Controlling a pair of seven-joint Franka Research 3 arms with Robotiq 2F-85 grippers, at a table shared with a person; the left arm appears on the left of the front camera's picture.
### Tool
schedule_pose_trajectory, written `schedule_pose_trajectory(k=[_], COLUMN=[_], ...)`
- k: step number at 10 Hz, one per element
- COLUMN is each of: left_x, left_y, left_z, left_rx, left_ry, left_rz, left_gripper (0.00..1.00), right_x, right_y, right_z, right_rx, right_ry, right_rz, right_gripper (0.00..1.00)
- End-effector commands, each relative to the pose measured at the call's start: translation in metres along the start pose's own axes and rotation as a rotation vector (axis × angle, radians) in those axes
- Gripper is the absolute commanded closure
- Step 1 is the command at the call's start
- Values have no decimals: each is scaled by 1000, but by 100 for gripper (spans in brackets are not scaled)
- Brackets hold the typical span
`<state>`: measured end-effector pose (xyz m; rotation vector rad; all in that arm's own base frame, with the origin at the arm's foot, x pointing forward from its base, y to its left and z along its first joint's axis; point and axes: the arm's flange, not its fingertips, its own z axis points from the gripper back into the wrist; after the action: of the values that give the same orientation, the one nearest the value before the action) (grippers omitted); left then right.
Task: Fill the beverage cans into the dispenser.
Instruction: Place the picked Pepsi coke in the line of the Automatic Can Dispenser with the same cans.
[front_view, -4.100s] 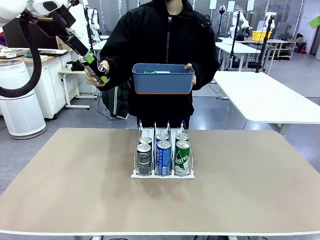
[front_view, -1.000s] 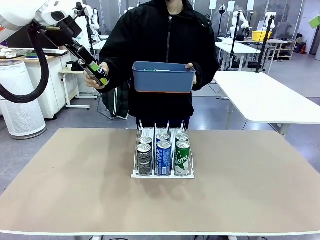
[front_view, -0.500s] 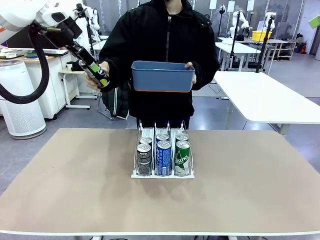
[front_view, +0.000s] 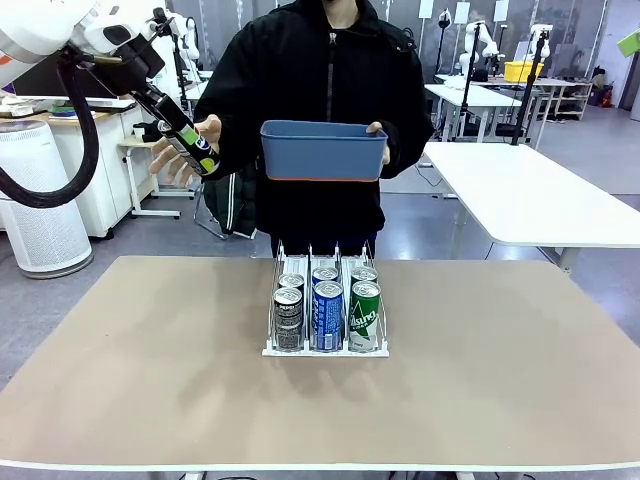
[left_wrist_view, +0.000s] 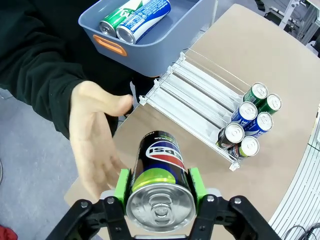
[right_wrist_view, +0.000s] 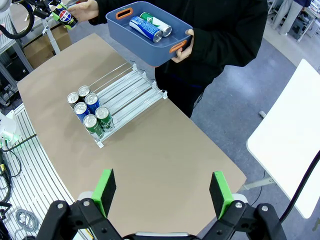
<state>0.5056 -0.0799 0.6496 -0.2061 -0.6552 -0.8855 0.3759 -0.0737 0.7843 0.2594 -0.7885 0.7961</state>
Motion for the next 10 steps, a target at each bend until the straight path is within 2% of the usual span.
schedule_pose_trajectory(k=[1, 10], left_x=[-2, -2], left_y=[3, 3], left_z=[3, 3], left_rx=[-3, -3], left_ry=[-14, -14], left_rz=[-14, -14], left_gripper=[89, 89], right_x=[0, 0], right_y=[1, 1], right_z=[-1, -1], right_rx=[9, 9], right_ry=[-10, -10], right_rz=[2, 2], right_gripper=[0, 0])
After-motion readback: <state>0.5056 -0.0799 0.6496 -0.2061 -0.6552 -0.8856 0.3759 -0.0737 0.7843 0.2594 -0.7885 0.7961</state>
